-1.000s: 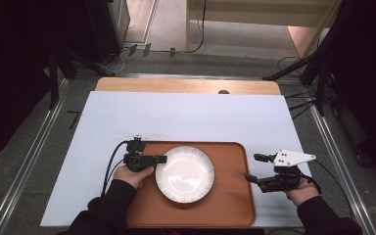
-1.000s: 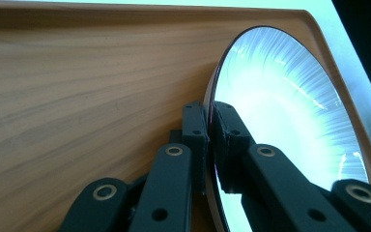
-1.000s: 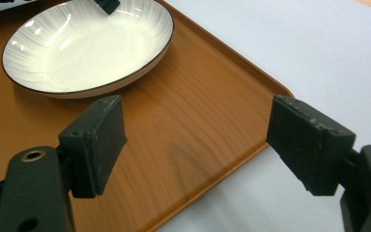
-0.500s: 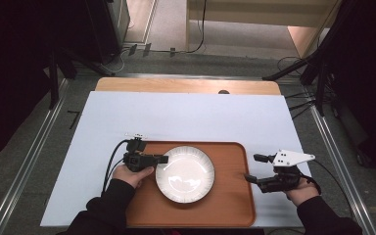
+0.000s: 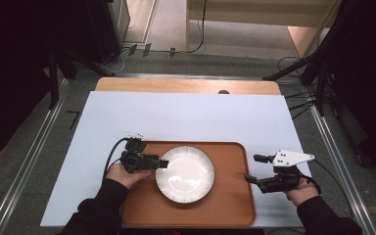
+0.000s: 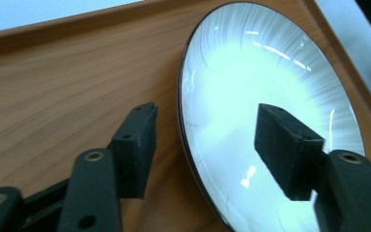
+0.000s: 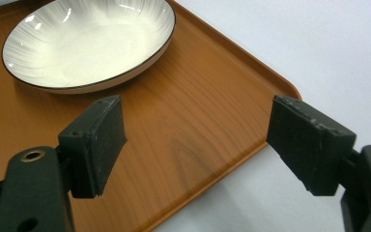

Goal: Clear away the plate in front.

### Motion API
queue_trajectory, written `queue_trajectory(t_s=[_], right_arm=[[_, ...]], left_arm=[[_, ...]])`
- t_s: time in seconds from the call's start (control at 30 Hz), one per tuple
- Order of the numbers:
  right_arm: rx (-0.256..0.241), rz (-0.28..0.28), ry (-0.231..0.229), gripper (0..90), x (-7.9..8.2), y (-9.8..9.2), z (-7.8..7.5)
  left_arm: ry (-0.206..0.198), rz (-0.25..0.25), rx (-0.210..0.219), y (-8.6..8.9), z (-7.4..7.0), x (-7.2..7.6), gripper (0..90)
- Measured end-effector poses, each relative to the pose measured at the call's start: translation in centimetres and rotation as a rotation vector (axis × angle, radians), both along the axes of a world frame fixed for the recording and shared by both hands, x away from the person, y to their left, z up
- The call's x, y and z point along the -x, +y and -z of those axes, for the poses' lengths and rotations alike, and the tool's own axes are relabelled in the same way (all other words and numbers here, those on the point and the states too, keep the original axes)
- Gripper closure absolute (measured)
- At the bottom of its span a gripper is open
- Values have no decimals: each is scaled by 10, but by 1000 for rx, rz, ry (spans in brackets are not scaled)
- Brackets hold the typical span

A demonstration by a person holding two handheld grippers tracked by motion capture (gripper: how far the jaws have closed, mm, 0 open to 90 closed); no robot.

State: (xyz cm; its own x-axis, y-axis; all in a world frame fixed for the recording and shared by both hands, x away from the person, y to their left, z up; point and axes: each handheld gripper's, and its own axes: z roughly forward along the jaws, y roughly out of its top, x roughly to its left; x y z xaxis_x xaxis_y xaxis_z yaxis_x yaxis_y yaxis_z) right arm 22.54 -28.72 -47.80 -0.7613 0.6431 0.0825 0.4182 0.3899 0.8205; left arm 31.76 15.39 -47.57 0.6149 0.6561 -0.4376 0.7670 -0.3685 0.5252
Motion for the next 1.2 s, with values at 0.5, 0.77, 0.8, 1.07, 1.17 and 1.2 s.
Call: queue_trajectory(t_s=[0.5, 0.77, 0.8, 1.07, 1.17, 1.2], right_arm=[[2, -2, 13, 219, 1, 0, 0], [3, -1, 15, 218, 1, 0, 1], [2, 0, 15, 218, 1, 0, 1], [-2, 1, 15, 217, 0, 0, 1], [-5, 3, 16, 217, 0, -1, 0], [-6, 3, 16, 217, 0, -1, 0]], left_arm=[[-108, 121, -79, 24, -15, 11, 272], [-180, 132, -100, 37, -15, 19, 253], [-181, 128, -95, 38, -15, 19, 252], [-208, 97, -97, 52, -18, 20, 247], [-234, 88, -90, 57, -20, 22, 243], [-233, 85, -93, 59, -21, 23, 241]])
